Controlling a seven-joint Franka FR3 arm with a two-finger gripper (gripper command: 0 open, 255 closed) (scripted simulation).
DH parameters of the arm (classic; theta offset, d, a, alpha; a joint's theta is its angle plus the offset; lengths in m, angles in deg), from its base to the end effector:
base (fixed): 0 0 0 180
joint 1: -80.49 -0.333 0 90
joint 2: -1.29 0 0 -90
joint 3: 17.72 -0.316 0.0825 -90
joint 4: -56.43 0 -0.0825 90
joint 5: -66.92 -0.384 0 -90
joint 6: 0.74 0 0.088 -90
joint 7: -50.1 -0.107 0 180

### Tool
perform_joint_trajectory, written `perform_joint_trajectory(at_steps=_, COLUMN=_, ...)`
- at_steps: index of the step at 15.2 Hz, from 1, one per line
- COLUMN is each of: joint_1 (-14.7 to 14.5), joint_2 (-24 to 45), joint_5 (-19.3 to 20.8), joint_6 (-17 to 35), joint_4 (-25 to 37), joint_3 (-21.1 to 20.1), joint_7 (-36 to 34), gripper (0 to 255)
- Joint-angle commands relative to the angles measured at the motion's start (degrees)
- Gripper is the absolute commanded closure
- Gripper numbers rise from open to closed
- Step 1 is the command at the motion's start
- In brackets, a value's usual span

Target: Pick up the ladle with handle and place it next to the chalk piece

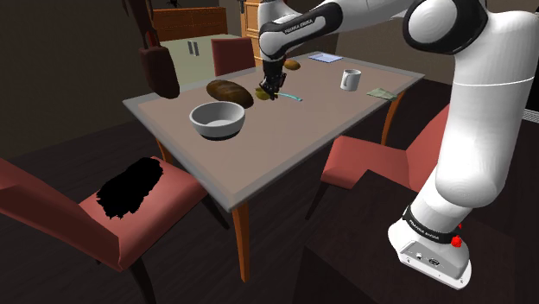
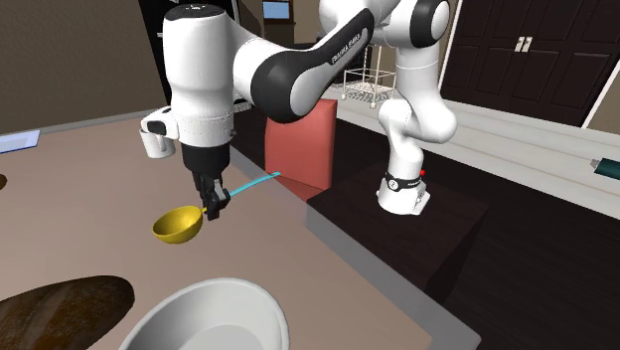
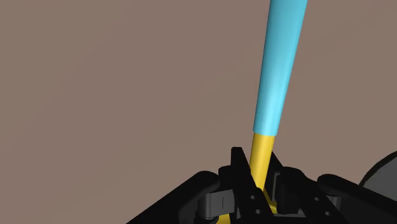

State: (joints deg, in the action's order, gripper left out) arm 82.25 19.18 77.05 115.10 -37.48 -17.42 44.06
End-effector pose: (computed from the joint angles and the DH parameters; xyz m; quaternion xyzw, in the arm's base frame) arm 0.6576 -0.0335 0.4427 0.9954 -0.0346 0.0379 0.0803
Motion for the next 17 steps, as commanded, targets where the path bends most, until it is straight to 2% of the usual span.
perform_joint_trajectory(at_steps=1, joint_1=-0.01, joint_2=-0.31, joint_5=-0.11, joint_6=-1.40, joint_4=1.09, joint_3=-0.03, joint_7=0.24, gripper=255)
perform_joint_trajectory(at_steps=2, joint_1=-0.01, joint_2=-0.40, joint_5=-0.14, joint_6=-1.84, joint_4=1.44, joint_3=-0.03, joint_7=0.31, gripper=255)
perform_joint_trajectory(at_steps=10, joint_1=6.48, joint_2=-3.16, joint_5=-1.75, joint_6=1.17, joint_4=-2.81, joint_3=3.17, joint_7=10.17, gripper=255)
perform_joint_trajectory(at_steps=17, joint_1=12.19, joint_2=-2.87, joint_5=-3.60, joint_6=2.55, joint_4=-2.71, joint_3=6.08, joint_7=19.31, gripper=255)
